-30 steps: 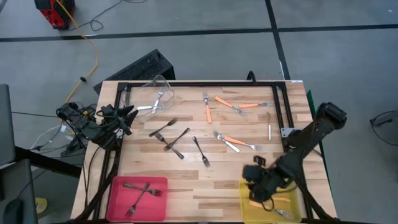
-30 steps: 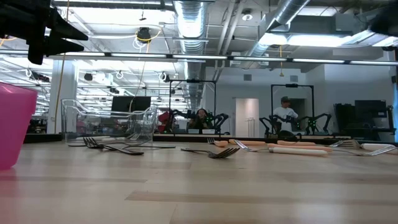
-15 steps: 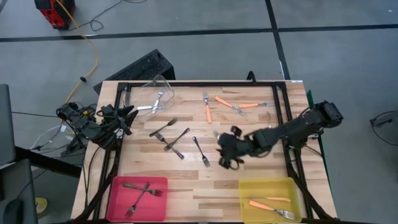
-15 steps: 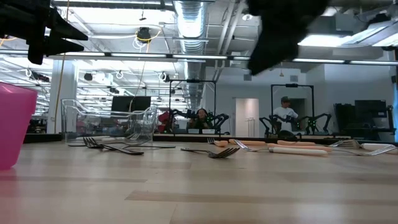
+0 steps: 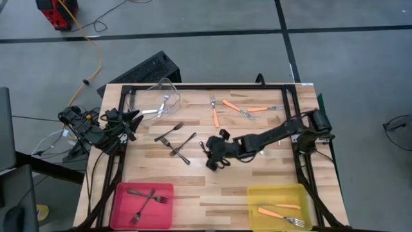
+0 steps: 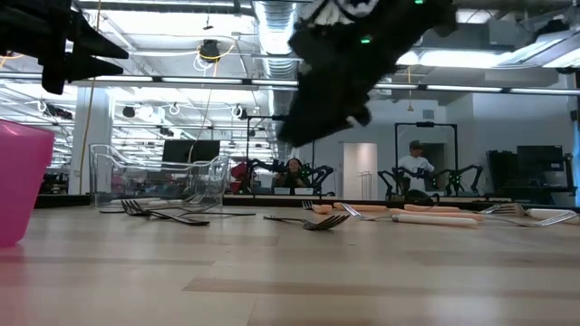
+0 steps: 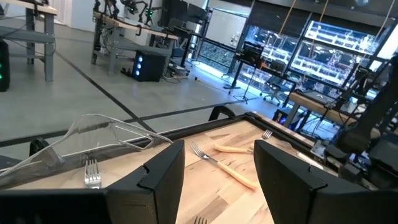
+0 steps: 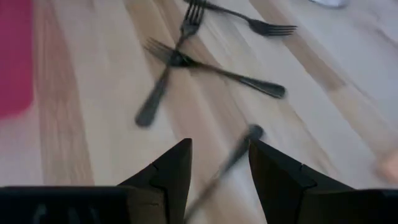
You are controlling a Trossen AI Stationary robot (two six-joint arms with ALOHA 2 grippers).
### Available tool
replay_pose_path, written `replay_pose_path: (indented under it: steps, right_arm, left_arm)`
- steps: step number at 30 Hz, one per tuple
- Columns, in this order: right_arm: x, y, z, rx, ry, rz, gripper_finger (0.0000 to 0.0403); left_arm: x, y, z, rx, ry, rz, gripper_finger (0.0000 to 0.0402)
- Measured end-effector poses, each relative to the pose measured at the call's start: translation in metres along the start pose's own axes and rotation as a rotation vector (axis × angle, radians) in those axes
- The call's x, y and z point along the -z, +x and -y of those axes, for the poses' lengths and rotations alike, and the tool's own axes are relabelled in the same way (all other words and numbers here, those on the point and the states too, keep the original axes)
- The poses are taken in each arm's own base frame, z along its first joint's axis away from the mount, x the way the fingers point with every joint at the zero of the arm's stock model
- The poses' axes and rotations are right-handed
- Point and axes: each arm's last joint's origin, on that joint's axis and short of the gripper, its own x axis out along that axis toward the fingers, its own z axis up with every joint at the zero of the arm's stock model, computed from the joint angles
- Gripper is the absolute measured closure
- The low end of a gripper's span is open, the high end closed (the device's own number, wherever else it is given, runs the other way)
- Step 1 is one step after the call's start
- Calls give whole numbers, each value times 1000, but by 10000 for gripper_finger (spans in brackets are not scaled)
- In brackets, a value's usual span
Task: Sort silverware by color (type)
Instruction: Put the black fork into the red bin
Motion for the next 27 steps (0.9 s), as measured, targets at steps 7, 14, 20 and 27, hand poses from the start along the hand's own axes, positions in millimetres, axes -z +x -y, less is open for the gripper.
replay_pose_path:
  steps: [7,14,20,27]
  right_arm:
    - [6,28,-24,89,-73,-108,219]
    - [10,33,-37,147,-12,-174,219]
    - [17,34,-35,190,13,-203,219]
    - [9,35,-28,193,36,-184,219]
  left_arm:
    - [0,0,0,0,2,-2,223]
    - [1,0,0,1,1,-4,223]
    - [1,0,0,-1,0,-3,223]
    - [1,0,0,2,1,-5,223]
